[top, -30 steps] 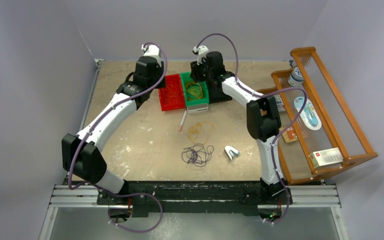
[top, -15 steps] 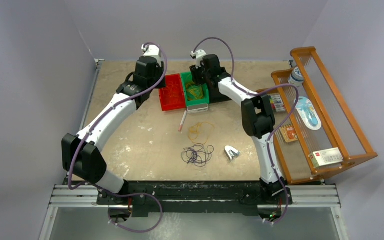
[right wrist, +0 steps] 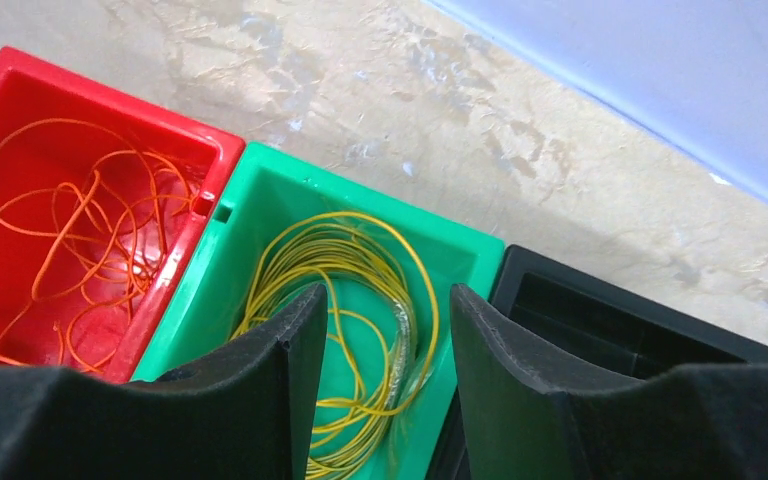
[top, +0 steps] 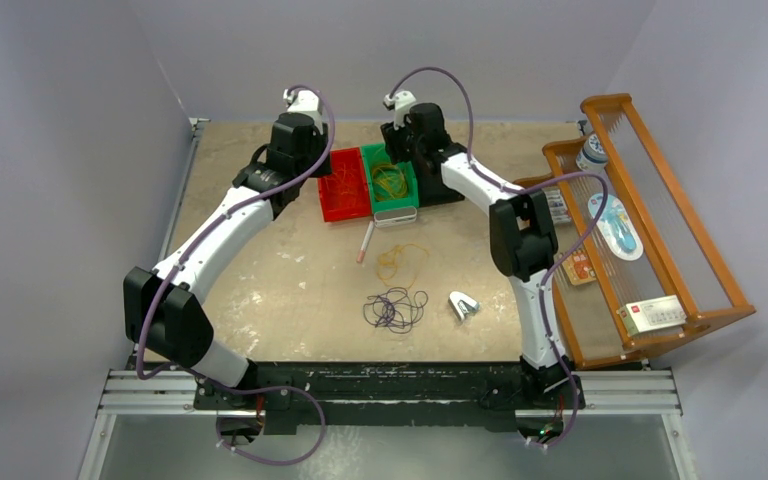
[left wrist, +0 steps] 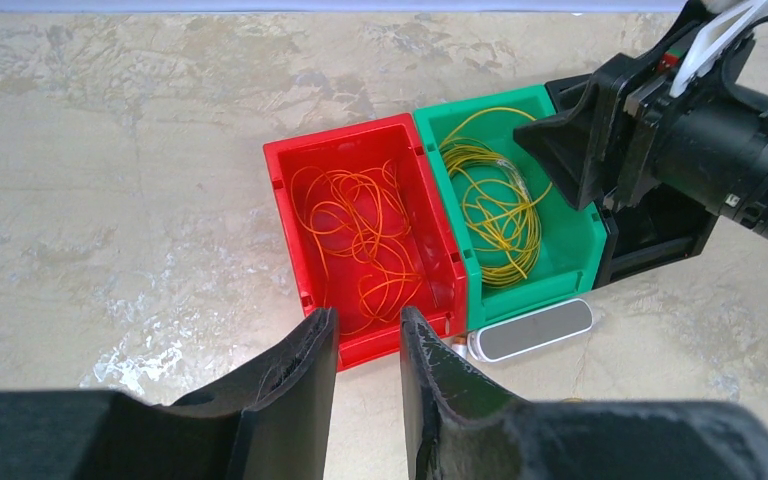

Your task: Untangle the cables

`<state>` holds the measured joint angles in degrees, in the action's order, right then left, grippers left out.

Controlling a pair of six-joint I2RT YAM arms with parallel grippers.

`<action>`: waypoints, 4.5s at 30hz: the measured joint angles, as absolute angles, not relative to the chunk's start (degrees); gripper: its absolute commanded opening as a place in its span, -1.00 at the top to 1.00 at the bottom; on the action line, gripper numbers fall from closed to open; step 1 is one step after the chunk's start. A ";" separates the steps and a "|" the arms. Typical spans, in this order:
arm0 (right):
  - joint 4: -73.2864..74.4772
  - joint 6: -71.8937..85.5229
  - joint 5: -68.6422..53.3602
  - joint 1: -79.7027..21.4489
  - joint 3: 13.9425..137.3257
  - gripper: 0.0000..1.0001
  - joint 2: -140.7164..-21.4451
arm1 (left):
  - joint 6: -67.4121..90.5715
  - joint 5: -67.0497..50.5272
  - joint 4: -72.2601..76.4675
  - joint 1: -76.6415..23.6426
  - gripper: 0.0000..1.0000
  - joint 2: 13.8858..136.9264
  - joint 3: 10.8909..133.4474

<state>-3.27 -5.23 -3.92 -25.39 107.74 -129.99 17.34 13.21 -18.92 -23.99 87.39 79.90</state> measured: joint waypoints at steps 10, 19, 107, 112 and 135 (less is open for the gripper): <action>-0.47 -5.67 -1.78 -25.39 113.93 -0.05 -132.11 | 17.34 13.21 -18.92 -23.99 0.43 87.39 79.90; 2.70 -5.67 -2.00 -25.39 117.19 -0.04 -136.73 | 17.34 13.21 -18.92 -23.99 0.44 87.39 79.90; -17.37 34.89 8.45 -27.40 28.38 -0.18 -64.79 | 28.56 7.05 -16.32 -50.41 0.20 97.67 68.12; -17.76 35.38 8.38 -27.31 28.27 -0.17 -64.93 | 28.56 7.46 -16.03 -50.39 0.21 100.40 68.12; -18.85 34.92 7.66 -27.31 28.25 -0.15 -66.67 | 27.81 10.28 -14.28 -50.39 0.34 108.14 70.24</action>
<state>-18.85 34.92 7.66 -27.31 28.25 -66.67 27.81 10.28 -14.28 -50.39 108.14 70.24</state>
